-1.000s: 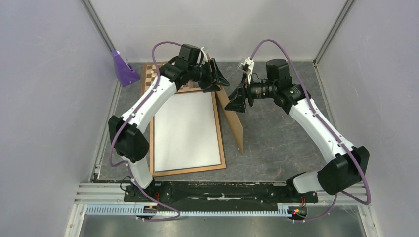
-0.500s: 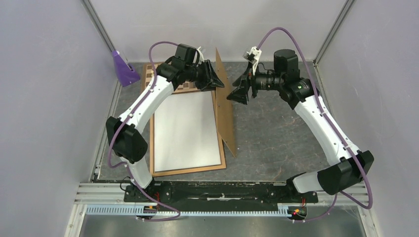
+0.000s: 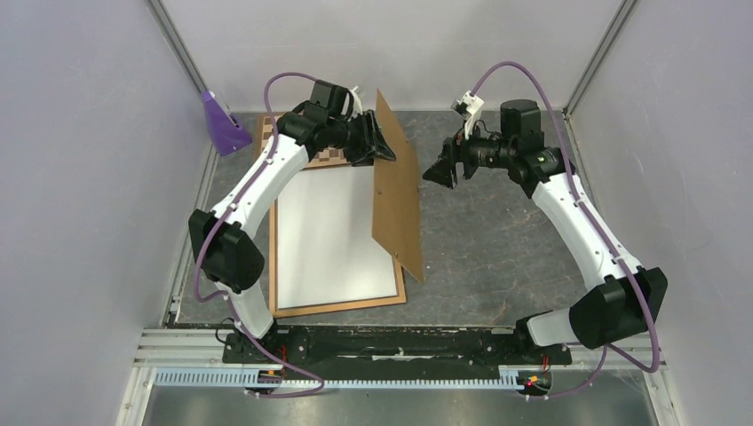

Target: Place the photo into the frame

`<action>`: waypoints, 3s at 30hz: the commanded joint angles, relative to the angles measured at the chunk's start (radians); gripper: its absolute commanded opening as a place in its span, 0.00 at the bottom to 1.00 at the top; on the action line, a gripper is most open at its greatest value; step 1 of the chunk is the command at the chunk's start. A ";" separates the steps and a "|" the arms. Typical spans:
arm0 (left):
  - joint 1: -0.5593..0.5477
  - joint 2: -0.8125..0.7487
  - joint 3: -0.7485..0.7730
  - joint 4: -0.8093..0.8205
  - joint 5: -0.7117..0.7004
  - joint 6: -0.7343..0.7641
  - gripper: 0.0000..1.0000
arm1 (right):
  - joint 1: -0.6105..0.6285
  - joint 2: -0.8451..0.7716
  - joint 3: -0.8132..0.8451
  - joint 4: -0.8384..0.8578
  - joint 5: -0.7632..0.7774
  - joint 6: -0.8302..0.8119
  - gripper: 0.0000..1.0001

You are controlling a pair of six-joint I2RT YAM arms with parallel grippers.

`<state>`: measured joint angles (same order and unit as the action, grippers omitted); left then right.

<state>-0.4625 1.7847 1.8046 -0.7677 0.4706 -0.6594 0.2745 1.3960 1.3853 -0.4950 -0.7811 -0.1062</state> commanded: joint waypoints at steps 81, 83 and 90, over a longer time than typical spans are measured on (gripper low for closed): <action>0.602 -0.382 -0.841 0.843 0.773 -0.176 0.02 | -0.230 -0.117 -0.450 0.302 -0.058 0.005 0.75; 0.639 -0.405 -0.849 0.815 0.805 -0.153 0.02 | -0.208 -0.119 -0.465 0.317 -0.019 0.001 0.74; 0.792 -0.424 -0.733 0.329 0.919 0.224 0.02 | 0.002 -0.112 -0.486 0.381 0.301 -0.038 0.74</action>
<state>0.2527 1.3937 0.9573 -0.0948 1.2297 -0.7315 0.1764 1.3006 0.9073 -0.2111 -0.6701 -0.1257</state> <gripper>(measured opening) 0.052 0.740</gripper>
